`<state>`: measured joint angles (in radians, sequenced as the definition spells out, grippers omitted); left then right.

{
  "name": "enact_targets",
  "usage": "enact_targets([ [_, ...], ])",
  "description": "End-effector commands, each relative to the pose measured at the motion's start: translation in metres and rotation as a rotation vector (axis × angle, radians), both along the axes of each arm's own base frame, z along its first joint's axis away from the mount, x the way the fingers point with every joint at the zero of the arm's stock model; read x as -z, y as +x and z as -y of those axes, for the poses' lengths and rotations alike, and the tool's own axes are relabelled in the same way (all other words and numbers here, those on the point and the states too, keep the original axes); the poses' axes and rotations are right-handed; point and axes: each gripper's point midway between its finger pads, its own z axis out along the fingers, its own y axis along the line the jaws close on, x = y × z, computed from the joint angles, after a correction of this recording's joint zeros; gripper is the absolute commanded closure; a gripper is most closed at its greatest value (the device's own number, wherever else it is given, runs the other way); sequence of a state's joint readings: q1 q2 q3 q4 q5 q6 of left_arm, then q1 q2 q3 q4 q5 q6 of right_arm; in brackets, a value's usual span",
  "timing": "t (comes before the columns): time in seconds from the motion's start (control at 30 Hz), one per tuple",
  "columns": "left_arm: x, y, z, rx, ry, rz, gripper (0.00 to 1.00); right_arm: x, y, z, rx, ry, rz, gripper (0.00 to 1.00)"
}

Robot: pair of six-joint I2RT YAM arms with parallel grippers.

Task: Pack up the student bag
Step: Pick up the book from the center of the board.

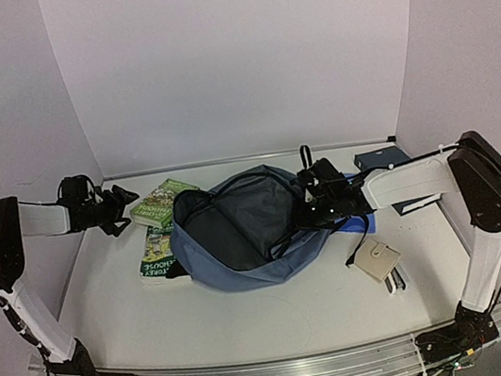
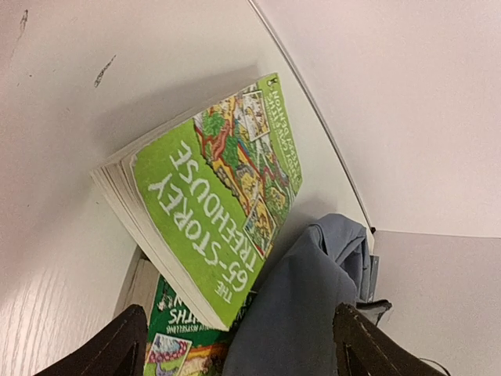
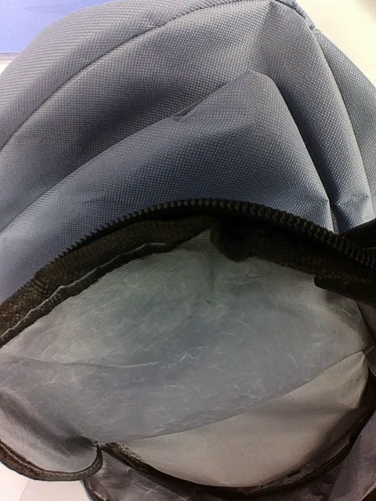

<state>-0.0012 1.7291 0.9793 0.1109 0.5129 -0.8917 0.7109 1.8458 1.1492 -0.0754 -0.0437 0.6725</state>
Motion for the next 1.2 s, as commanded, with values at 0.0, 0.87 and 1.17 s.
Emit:
enact_targets([
  [0.0,0.008,0.021,0.004,-0.019,-0.064,0.053,0.18,-0.008,0.009,-0.001,0.015,0.015,0.018,1.0],
  [0.87,0.075,0.057,0.008,-0.044,-0.148,0.003,0.4,-0.009,0.016,-0.011,0.008,0.034,0.015,1.0],
  [1.17,0.028,0.066,0.006,-0.045,-0.148,0.159,0.88,-0.014,0.017,-0.009,0.014,0.03,0.03,1.0],
])
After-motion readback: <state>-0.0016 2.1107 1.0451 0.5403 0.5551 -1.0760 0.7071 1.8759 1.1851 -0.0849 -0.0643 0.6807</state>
